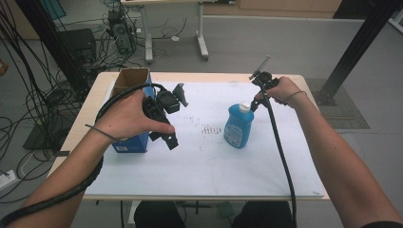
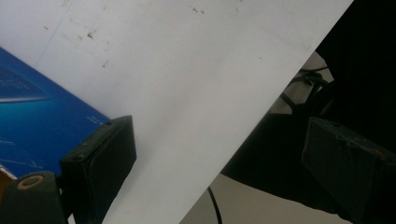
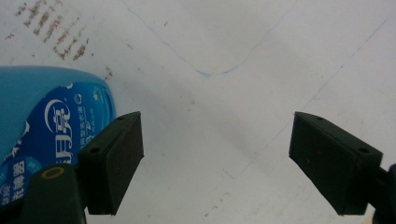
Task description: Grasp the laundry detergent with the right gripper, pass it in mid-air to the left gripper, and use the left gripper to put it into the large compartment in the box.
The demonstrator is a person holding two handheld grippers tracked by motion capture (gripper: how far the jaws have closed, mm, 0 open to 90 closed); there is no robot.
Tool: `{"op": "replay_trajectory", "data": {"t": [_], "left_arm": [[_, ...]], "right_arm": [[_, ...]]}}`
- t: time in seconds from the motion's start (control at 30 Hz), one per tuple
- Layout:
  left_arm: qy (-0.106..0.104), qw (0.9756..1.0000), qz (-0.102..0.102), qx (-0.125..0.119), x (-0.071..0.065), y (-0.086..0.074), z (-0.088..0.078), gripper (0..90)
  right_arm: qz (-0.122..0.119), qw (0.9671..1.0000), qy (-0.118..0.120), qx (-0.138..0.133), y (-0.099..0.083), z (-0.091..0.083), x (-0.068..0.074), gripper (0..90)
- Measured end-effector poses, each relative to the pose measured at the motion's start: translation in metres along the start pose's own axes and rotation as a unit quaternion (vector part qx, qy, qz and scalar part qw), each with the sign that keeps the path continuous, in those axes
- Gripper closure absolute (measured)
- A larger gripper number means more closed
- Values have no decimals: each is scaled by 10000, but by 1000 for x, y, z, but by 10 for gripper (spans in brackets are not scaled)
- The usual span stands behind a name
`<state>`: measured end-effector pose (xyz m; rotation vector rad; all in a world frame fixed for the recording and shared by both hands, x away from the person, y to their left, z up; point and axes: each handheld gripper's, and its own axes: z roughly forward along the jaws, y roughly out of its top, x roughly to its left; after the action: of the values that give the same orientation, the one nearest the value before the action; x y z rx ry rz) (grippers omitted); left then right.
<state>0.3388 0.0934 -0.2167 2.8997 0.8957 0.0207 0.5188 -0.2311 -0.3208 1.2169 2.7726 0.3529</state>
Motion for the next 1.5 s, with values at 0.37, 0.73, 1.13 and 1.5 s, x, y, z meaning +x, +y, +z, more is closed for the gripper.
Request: {"op": "replay_trajectory", "data": {"t": [0.37,0.73,1.13,1.5], "left_arm": [[13,10000,14,14,-2,0,-1,102],[-12,10000,19,46,-2,-1,-1,103],[-30,10000,20,64,-3,-2,1,102],[-29,10000,-7,28,-3,-5,0,102]], "right_arm": [[27,10000,-9,-49,-17,-5,3,173],[67,10000,-32,-29,-35,-6,6,173],[53,10000,13,-74,-56,-6,15,172],[83,9996,78,-250,-81,-5,23,170]]}}
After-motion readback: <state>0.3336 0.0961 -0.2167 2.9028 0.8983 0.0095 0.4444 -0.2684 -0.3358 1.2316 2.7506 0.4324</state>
